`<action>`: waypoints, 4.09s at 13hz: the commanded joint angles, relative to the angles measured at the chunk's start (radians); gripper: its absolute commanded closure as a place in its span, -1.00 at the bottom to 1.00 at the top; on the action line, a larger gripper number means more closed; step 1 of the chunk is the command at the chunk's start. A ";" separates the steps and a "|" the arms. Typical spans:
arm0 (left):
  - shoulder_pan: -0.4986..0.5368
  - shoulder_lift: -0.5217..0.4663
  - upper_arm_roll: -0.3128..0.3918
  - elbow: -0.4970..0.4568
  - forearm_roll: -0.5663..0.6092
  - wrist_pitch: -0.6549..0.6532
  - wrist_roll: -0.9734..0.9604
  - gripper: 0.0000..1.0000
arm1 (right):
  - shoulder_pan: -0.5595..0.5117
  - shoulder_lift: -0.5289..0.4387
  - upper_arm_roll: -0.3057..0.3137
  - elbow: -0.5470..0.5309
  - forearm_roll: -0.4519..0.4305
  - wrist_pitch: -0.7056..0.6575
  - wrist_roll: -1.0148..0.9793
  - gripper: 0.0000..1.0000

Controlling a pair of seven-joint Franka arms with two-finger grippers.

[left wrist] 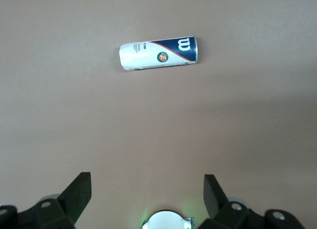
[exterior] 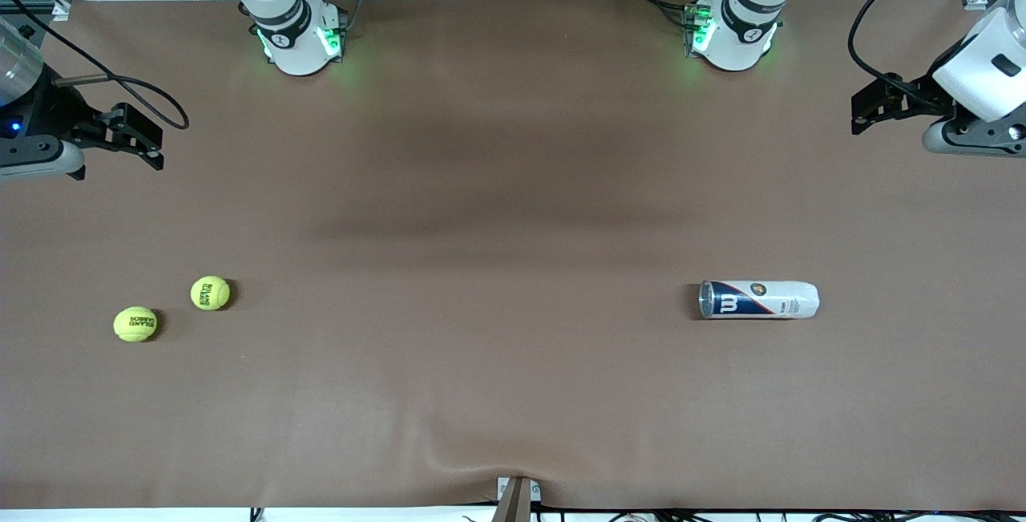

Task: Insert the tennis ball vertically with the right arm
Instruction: 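Reach the left gripper down to the lying Wilson can, then grasp the can with the left gripper while the right gripper grasps a ball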

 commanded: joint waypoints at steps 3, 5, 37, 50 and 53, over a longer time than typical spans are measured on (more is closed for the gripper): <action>0.012 0.009 0.020 0.017 -0.007 -0.004 0.076 -1.00 | 0.000 -0.016 -0.001 -0.015 -0.016 -0.003 0.013 -1.00; 0.017 0.024 0.018 0.017 -0.002 -0.004 0.096 -1.00 | 0.000 -0.016 -0.001 -0.015 -0.016 -0.003 0.013 -1.00; -0.104 0.756 0.001 -0.017 0.463 0.539 0.761 -1.00 | -0.205 0.207 -0.003 -0.417 -0.054 0.624 -0.052 -1.00; -0.104 0.771 0.000 -0.071 0.461 0.644 0.770 0.01 | -0.268 0.508 0.002 -0.479 -0.053 1.055 -0.078 -1.00; -0.121 0.759 0.001 -0.062 0.461 0.642 0.788 0.05 | -0.267 0.520 0.004 -0.488 -0.053 1.071 -0.083 -1.00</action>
